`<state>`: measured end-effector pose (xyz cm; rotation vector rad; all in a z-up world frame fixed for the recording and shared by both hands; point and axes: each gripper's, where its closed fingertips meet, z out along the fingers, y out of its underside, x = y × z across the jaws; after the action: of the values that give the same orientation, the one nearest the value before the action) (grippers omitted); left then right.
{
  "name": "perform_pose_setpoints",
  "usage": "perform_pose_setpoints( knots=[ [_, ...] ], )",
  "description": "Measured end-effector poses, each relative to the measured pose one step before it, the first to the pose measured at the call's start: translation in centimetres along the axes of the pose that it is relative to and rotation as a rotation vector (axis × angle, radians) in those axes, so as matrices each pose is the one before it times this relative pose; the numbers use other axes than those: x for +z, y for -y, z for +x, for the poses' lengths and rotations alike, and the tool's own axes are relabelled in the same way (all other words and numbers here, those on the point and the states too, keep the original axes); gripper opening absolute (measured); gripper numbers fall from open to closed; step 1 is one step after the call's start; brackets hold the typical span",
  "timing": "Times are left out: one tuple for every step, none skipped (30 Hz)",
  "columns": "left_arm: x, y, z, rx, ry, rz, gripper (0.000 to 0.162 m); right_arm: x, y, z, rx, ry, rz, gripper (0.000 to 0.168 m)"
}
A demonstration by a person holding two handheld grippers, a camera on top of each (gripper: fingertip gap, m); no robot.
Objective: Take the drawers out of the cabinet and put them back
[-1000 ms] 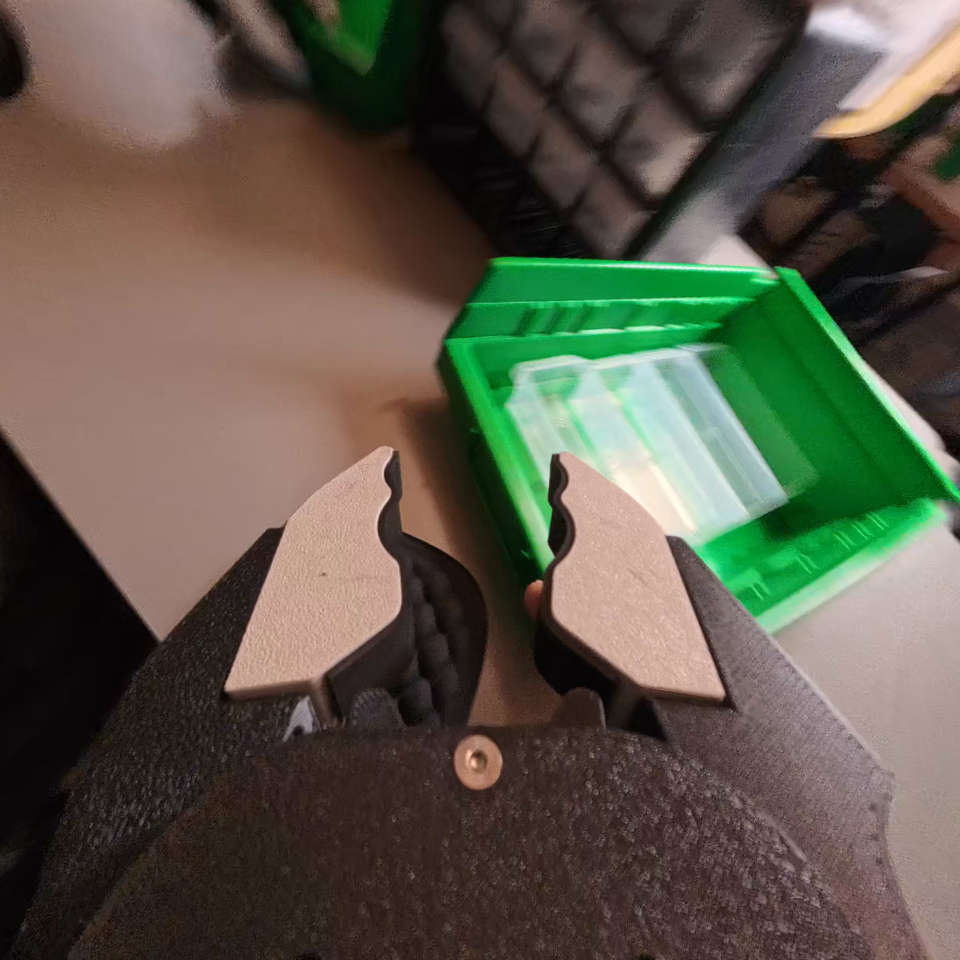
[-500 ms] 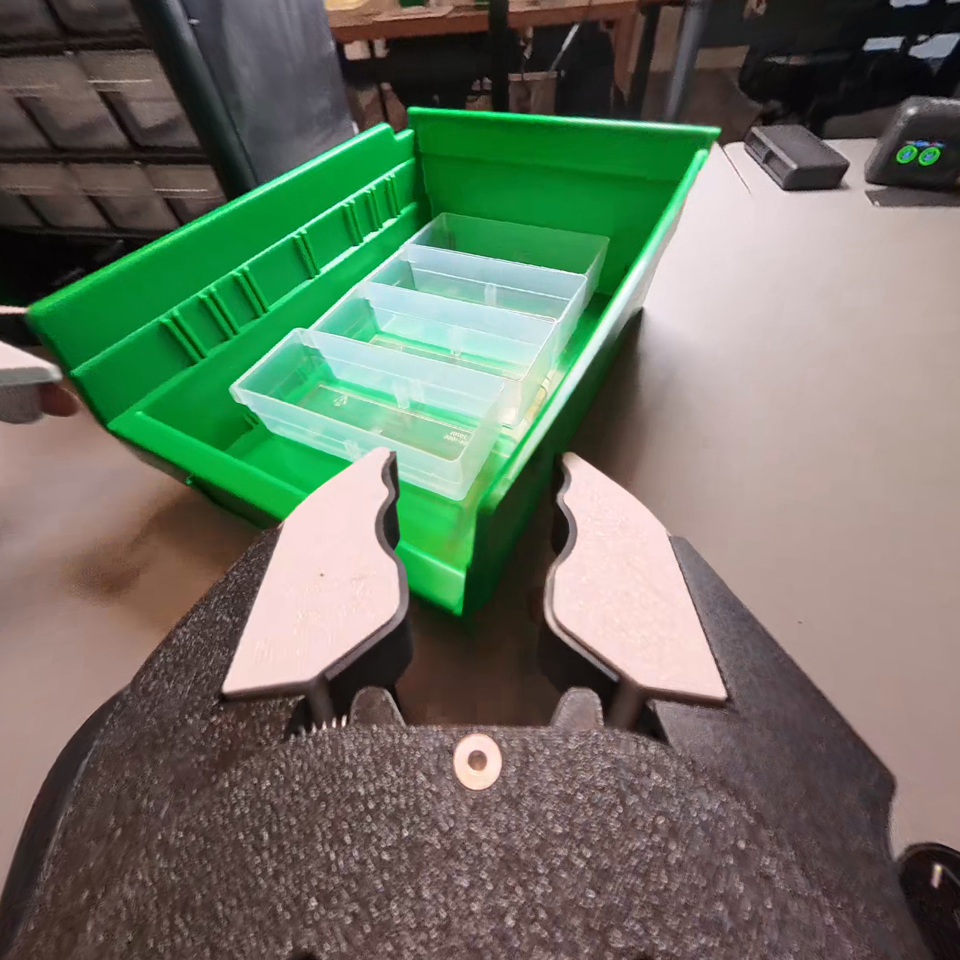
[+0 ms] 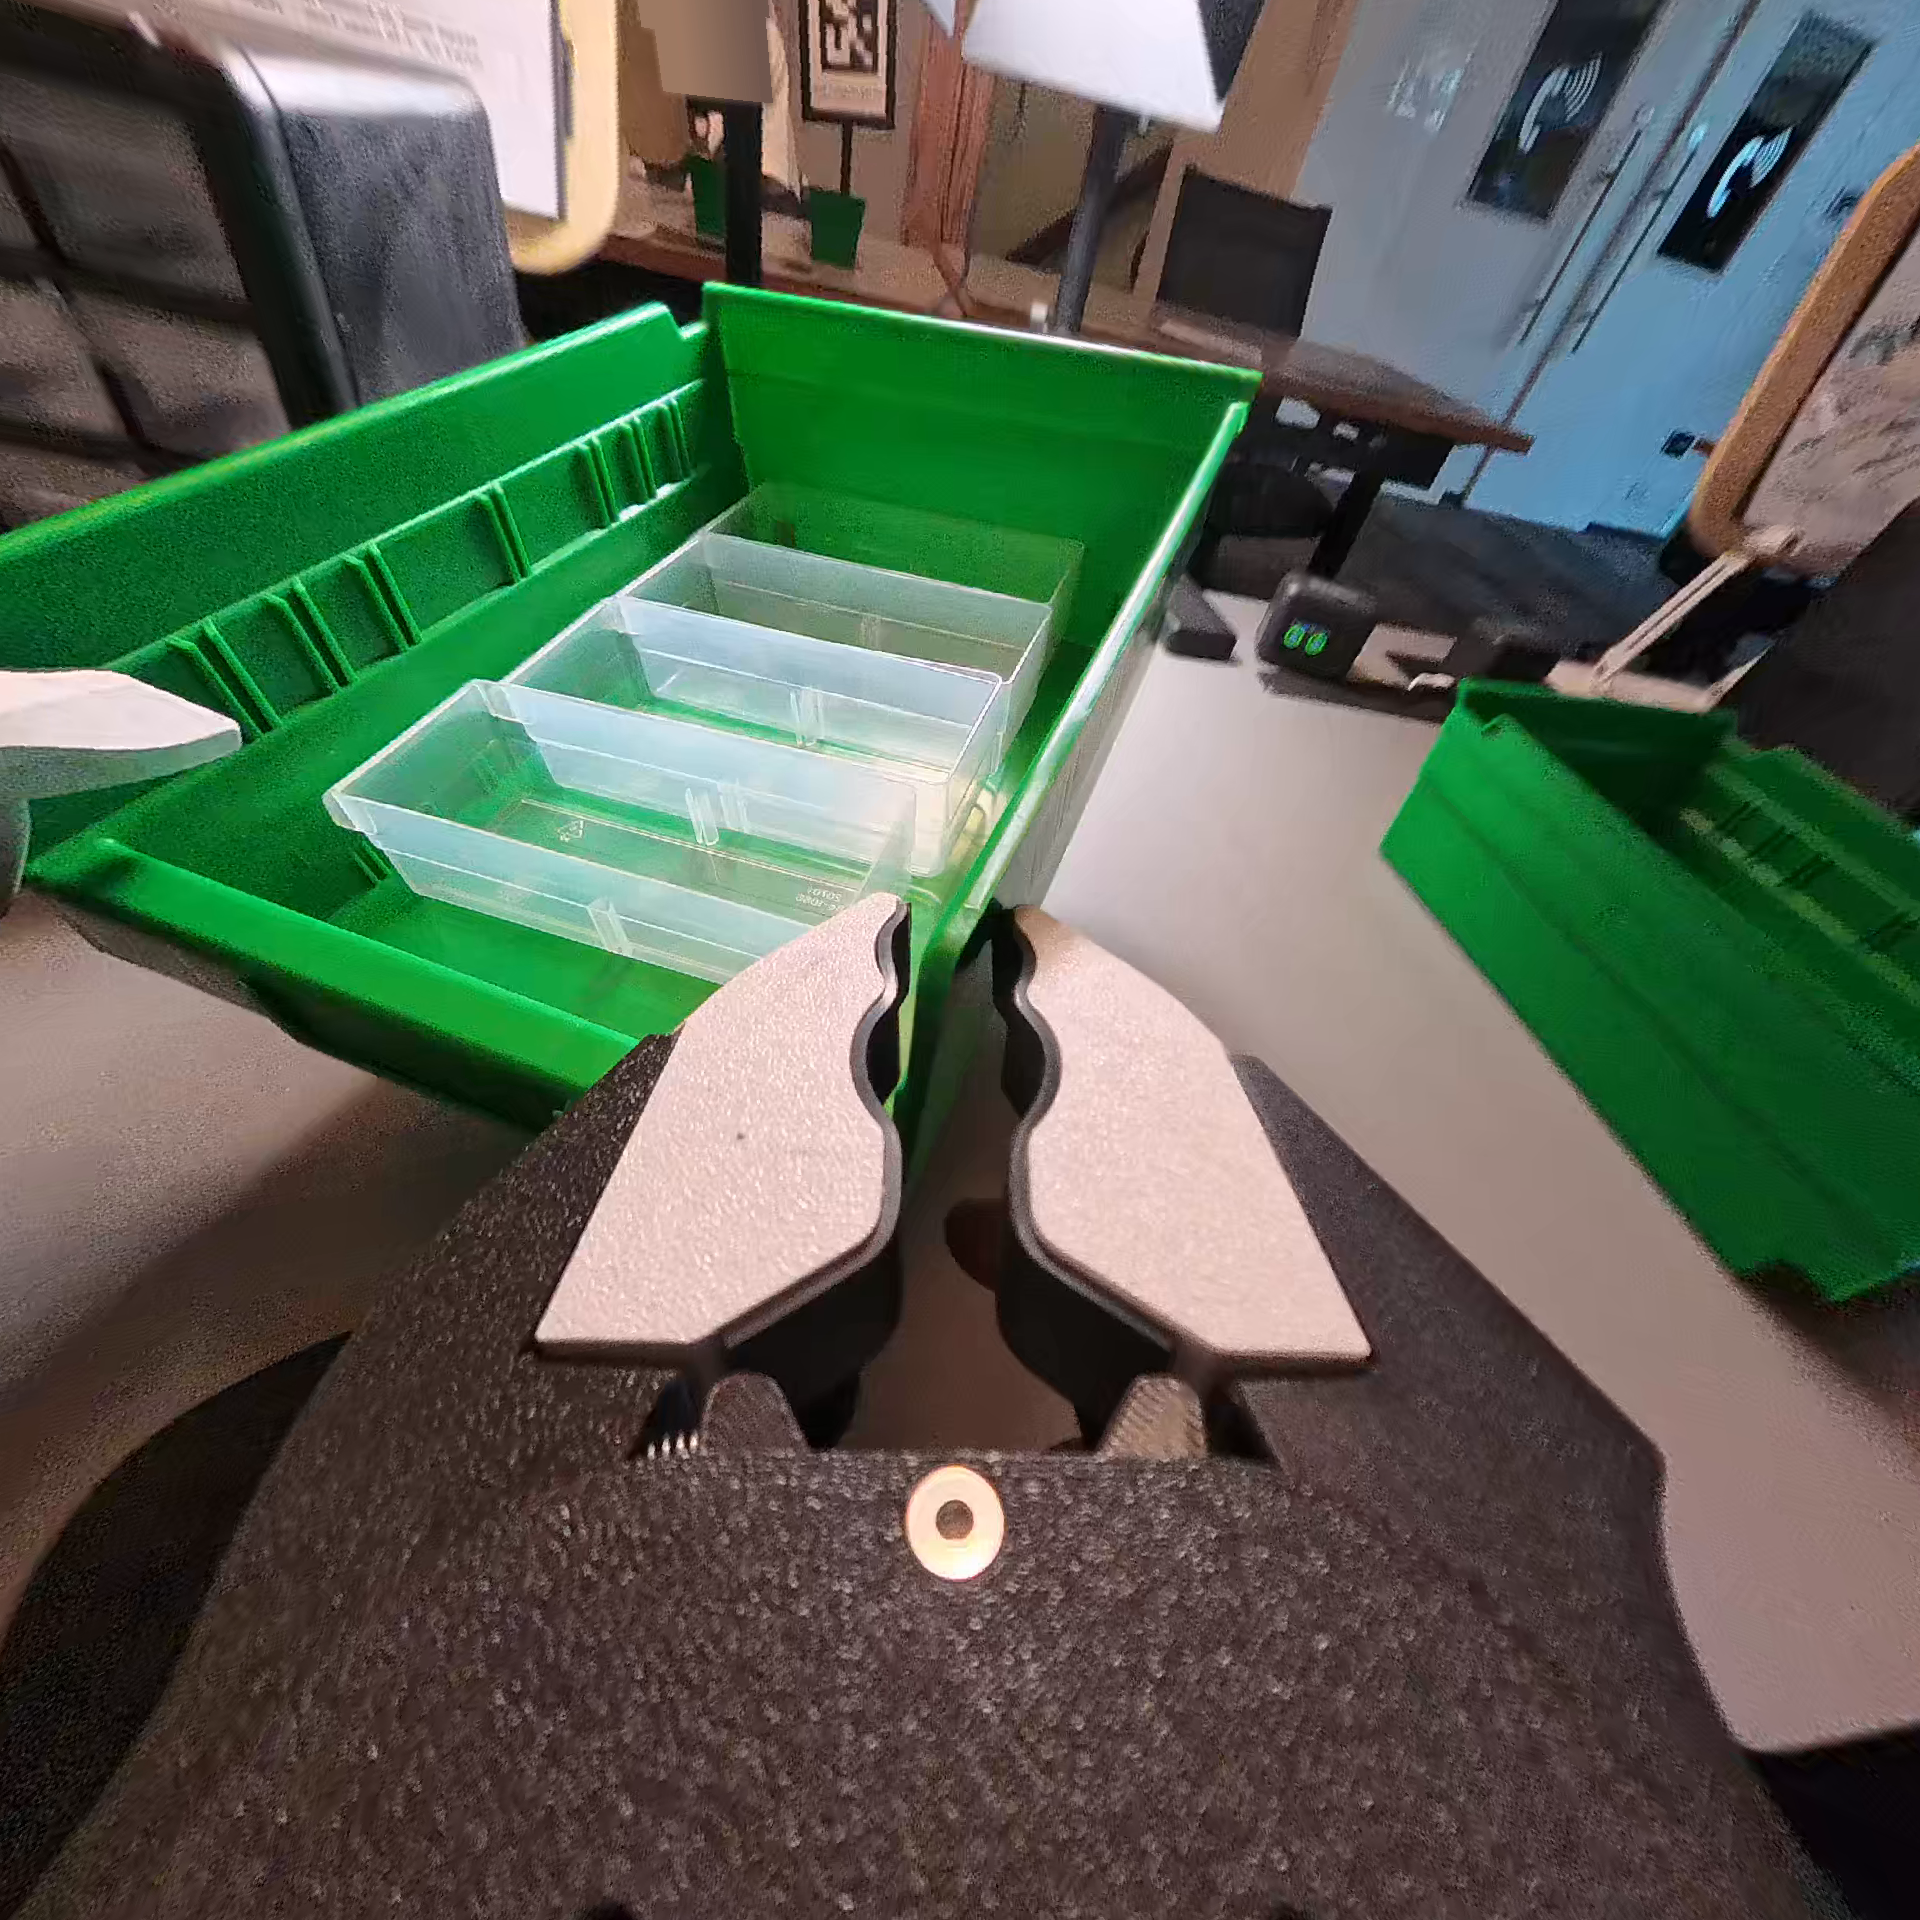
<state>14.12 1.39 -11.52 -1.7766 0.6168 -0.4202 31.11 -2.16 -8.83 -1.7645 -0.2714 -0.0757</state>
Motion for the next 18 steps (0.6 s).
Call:
perform_pose_setpoints(
  knots=[
    [-1.013,1.494,0.331,-0.0009,-0.0094,0.0250,0.017,-1.062,1.532,0.218,-0.0104,0.0002,0.0154,0.015],
    [-1.094,1.583,0.261,0.0065,-0.0053,0.0238,0.018,-1.067,1.682,0.128,-0.0002,0.0078,0.0241,0.015],
    [-1.163,1.582,0.179,0.0177,-0.0010,0.0202,0.019,-1.032,1.730,-0.024,-0.0023,0.0141,0.0260,0.015],
    [-1.172,1.514,0.059,0.0212,0.0023,0.0169,0.019,-0.986,1.759,-0.120,-0.0062,0.0113,0.0317,0.016],
    [-1.232,1.441,-0.125,0.0179,0.0094,0.0181,0.019,-0.855,1.742,-0.312,-0.0004,0.0170,0.0343,0.016],
    [-1.292,1.358,-0.330,0.0128,0.0139,0.0208,0.019,-0.678,1.618,-0.531,-0.0003,0.0240,0.0300,0.017],
    [-1.351,1.214,-0.503,0.0065,0.0149,0.0185,0.019,-0.459,1.478,-0.685,-0.0035,0.0243,0.0264,0.018],
    [-1.404,1.046,-0.668,0.0030,0.0188,0.0146,0.019,-0.215,1.345,-0.843,-0.0048,0.0256,0.0258,0.018],
    [-1.472,0.865,-0.846,0.0055,0.0246,0.0118,0.019,0.041,1.117,-1.032,-0.0026,0.0309,0.0193,0.019],
    [-1.536,0.694,-1.010,0.0067,0.0302,0.0103,0.018,0.242,0.908,-1.213,-0.0053,0.0338,0.0125,0.019],
    [-1.579,0.492,-1.194,0.0079,0.0348,0.0064,0.018,0.391,0.821,-1.418,-0.0006,0.0407,0.0133,0.019],
    [-1.583,0.230,-1.300,0.0090,0.0361,-0.0024,0.018,0.535,0.732,-1.581,0.0050,0.0450,0.0138,0.019],
    [-1.539,-0.036,-1.381,0.0062,0.0358,-0.0110,0.018,0.715,0.597,-1.628,0.0059,0.0427,0.0082,0.020],
    [-1.513,-0.198,-1.504,0.0023,0.0392,-0.0124,0.018,0.830,0.530,-1.740,0.0097,0.0480,0.0062,0.020],
    [-1.506,-0.296,-1.584,-0.0018,0.0418,-0.0099,0.018,0.958,0.502,-1.799,0.0164,0.0525,0.0075,0.021],
    [-1.466,-0.355,-1.610,-0.0053,0.0399,-0.0075,0.018,1.100,0.374,-1.757,0.0146,0.0515,0.0029,0.021],
    [-1.447,-0.386,-1.660,-0.0074,0.0386,-0.0049,0.018,1.249,0.274,-1.708,0.0109,0.0495,0.0012,0.021],
    [-1.421,-0.399,-1.735,-0.0063,0.0402,-0.0028,0.017,1.336,0.261,-1.730,0.0123,0.0517,0.0044,0.021]
  ],
)
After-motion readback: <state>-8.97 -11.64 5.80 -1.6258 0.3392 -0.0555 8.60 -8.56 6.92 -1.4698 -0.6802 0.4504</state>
